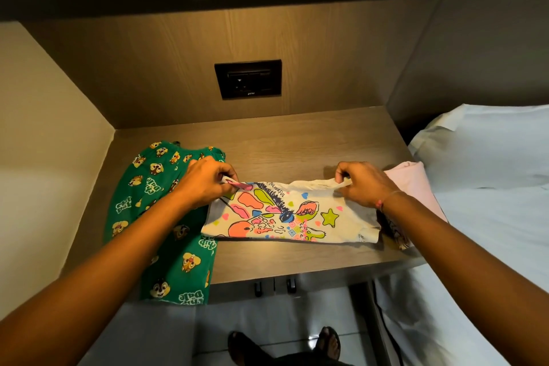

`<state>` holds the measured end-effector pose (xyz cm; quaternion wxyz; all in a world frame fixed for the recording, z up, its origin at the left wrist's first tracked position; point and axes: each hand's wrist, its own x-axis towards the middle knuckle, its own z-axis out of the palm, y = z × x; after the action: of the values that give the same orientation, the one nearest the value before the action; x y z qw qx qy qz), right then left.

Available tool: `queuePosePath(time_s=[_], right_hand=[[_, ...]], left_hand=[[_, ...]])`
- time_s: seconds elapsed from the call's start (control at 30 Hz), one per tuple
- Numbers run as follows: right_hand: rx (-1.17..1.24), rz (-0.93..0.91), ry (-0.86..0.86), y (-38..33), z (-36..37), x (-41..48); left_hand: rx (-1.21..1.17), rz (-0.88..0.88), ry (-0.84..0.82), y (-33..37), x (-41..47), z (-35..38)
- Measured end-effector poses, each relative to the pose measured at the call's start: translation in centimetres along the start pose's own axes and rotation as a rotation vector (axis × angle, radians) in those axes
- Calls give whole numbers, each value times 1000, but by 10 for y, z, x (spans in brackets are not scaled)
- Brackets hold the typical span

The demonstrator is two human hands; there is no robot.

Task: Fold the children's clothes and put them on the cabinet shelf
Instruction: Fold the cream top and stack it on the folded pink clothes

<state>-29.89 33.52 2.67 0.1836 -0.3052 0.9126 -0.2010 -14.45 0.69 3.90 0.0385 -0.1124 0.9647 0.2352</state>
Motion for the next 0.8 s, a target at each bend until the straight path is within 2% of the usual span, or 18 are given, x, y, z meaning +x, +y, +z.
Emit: queuePosePath(time_s=[0.07, 0.13, 0.2, 0.27, 0.33, 0.43, 0.53, 0.63, 0.8], right_hand=[[-97, -106, 63, 0, -2, -16], [-157, -193, 22, 0, -2, -35], [-178, -207, -97, -1, -1, -50], [-148, -168, -174, 1, -1, -57], [-95, -131, -94, 5, -2, -54], [-189, -101, 90, 13, -1, -44], [-353, -93, 28, 14, 8, -37], [-382, -49, 10, 14, 16, -38], [-240, 38, 7, 9, 19, -50]], left_hand=[[51, 63, 56, -1, -12, -4], [144, 138, 39, -4, -25, -6], [250, 194, -90, -8, -38, -3], [241, 193, -213, -13, -46, 2], [151, 149, -160, -16, -46, 3], [337, 119, -73, -20, -35, 7], [499, 141, -164, -19, -27, 14], [458, 120, -152, -20, -26, 16], [191, 31, -107, -2, -16, -15]])
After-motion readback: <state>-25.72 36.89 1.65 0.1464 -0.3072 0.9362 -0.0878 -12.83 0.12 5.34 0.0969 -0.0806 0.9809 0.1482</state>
